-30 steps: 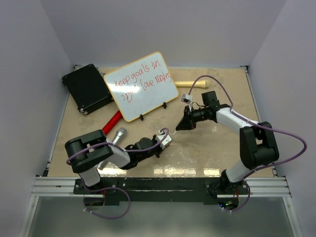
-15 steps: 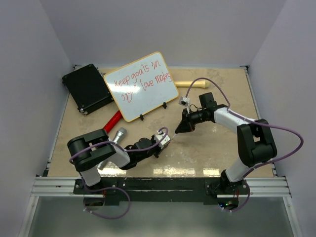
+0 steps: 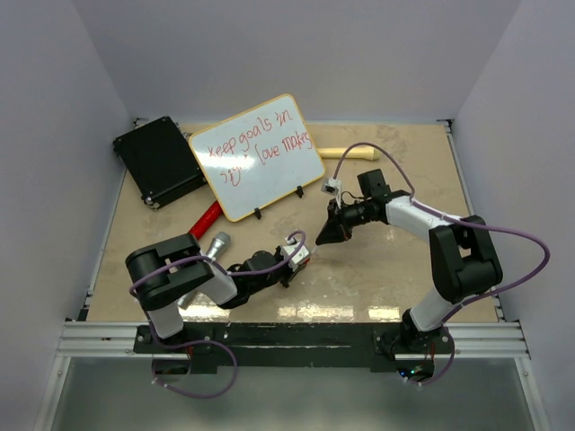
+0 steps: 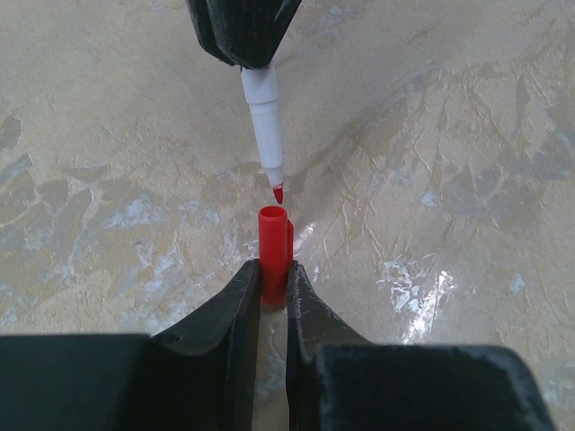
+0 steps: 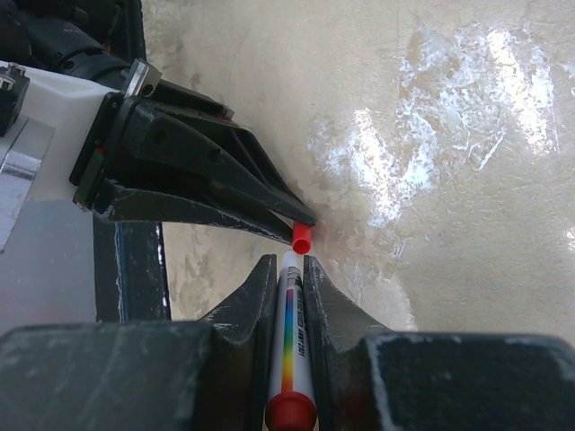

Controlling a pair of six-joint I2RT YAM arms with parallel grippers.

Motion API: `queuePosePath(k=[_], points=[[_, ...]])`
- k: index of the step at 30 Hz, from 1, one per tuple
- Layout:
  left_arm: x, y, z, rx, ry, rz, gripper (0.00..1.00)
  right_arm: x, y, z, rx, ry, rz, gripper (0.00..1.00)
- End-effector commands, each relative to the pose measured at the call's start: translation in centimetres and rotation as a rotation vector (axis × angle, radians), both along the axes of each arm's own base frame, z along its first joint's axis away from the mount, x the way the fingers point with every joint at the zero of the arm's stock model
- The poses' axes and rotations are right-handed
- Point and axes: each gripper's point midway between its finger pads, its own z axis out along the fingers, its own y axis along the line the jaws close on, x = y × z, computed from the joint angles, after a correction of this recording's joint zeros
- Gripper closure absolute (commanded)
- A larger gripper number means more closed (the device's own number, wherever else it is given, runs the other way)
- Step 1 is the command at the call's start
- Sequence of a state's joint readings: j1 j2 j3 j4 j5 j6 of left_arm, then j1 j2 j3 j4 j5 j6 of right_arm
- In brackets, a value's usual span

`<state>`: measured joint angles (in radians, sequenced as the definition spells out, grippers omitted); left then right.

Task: Write a sentence on the whiteboard
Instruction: Close the whiteboard marker at the center of the board.

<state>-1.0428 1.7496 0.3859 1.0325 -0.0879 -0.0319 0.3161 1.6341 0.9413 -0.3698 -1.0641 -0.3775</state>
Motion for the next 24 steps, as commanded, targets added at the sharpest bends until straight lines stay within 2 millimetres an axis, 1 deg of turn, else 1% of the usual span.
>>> queuePosePath(k=[1,10,14,20,24], points=[[0.1,-0.8,1.2,-0.073,-0.015,-0.011,1.0,0.8,0.9,0.5,0.017,-0.026,0.009,1.0],[0.0,-0.7,1.2,-0.084,-0.012,-0.009,1.0,0.9,1.2,0.0,0.0,-0.025,0.007,1.0],[0.0,-0.6,0.8,-0.081,-0.004,-0.007,1.0,1.0,1.1,-0.1,-0.005,-0.025,0.003,1.0],[0.0,-0.4,0.7,-0.08,-0.002,-0.004,1.0,1.1,1.2,0.1,-0.003,-0.034,0.004,1.0],[0.0,-0.3,0.6,-0.084,0.004,-0.003,1.0,1.2,1.2,0.9,0.011,-0.054,0.01,1.0]])
